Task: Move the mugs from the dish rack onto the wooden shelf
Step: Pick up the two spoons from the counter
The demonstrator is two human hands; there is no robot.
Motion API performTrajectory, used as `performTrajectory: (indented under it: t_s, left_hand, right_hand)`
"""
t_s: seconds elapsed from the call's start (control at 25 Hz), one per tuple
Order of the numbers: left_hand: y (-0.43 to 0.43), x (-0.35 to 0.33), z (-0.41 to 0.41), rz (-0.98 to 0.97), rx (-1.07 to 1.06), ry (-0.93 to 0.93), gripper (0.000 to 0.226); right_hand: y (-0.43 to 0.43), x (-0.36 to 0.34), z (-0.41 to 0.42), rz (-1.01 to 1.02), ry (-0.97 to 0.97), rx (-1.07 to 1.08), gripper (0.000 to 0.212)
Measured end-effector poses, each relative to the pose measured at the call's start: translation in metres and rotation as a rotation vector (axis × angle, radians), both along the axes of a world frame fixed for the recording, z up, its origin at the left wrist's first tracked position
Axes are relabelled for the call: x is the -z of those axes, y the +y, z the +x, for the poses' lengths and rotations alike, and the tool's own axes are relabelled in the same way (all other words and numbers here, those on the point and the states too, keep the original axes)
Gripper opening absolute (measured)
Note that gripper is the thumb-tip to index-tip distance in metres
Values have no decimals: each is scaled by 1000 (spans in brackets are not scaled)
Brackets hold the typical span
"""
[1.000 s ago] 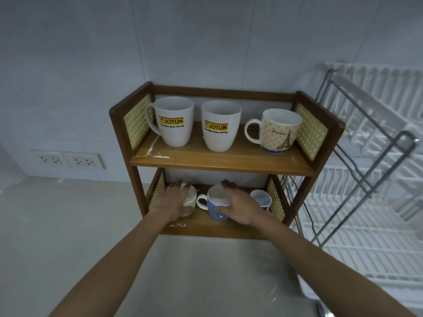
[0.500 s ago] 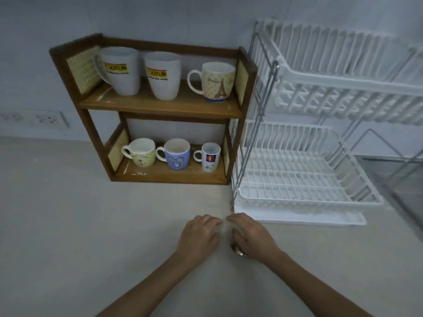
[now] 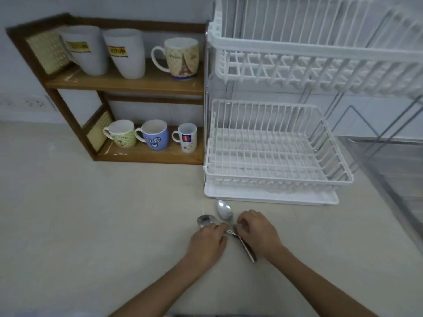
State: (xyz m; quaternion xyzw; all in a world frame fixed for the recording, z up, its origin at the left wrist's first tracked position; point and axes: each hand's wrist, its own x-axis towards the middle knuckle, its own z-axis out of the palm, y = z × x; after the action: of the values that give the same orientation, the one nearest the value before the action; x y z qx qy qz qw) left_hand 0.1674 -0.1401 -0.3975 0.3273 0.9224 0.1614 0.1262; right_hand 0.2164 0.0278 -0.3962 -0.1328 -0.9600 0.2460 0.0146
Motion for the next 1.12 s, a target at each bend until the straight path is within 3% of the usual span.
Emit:
performTrajectory:
  t_s: [0.2,0.36,0.52,0.68,0.84,0.96,1.12]
  left_hand:
    - [-5,-7,4,-94,-156,112,29]
    - [-18,-14,3,-139,-335,30,32]
    - [-30,-39,-4,-177,-375,-101,44]
    - [-28,-99,-15,273,-334,-508,13]
    - [12,-146,-43,589,-371,-629,10]
    - [63,-158,-81,704,-487,-716,19]
    - [129,-140,-133,675,-575,-701,20]
  right_hand:
    - [2,-6,-13,-87,-172,-31,14]
    - [6,-17,-20,-134,-300,-61,7]
    - [28,-46,-19,-272,-375,-203,6]
    - [68,-98,-21,-598,-369,-254,10]
    - [118,-134,-45,-759,-92,-86,8]
    - [140,-137,-78,-824,50,68,7]
    - [144,-122,-133,-769,23,135,3]
